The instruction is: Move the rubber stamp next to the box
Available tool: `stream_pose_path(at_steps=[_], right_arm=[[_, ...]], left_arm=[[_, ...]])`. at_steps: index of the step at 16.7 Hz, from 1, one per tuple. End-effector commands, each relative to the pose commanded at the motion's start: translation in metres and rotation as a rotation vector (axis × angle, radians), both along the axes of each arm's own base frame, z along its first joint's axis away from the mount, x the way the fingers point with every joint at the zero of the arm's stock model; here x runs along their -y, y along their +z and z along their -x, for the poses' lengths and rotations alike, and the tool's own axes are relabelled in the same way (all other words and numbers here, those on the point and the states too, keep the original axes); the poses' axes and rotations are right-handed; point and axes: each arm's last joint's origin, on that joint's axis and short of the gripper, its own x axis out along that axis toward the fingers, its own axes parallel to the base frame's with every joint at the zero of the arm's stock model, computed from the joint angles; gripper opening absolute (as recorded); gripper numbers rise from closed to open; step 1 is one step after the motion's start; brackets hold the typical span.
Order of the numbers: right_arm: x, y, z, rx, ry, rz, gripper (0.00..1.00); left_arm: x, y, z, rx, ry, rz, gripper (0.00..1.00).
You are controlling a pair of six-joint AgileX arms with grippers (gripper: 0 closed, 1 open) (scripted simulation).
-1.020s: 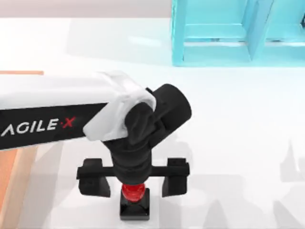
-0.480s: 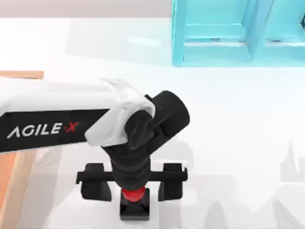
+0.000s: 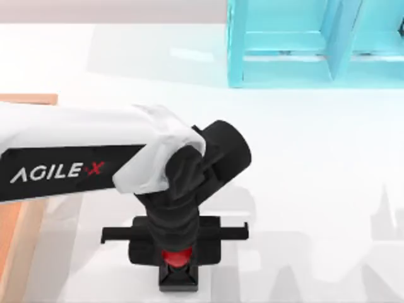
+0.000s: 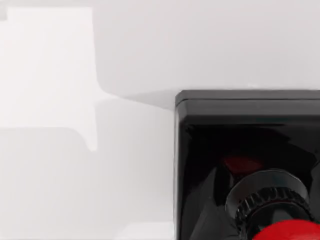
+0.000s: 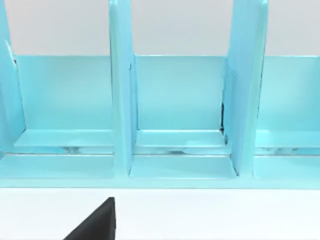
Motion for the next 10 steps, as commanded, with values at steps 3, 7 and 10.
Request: stream_pose_path(at_steps=[3, 7, 10], right_arm=[[0.0000, 0.0000, 0.0000, 0.000, 0.000, 0.000, 1.00], [0.0000, 0.0000, 0.0000, 0.000, 0.000, 0.000, 1.00], [0.0000, 0.0000, 0.0000, 0.000, 0.000, 0.000, 1.00]], left_arm=[[0.0000, 0.0000, 0.0000, 0.000, 0.000, 0.000, 0.00], [0.0000, 0.0000, 0.0000, 0.000, 0.000, 0.000, 0.00], [0.0000, 0.0000, 0.0000, 0.000, 0.000, 0.000, 0.00]])
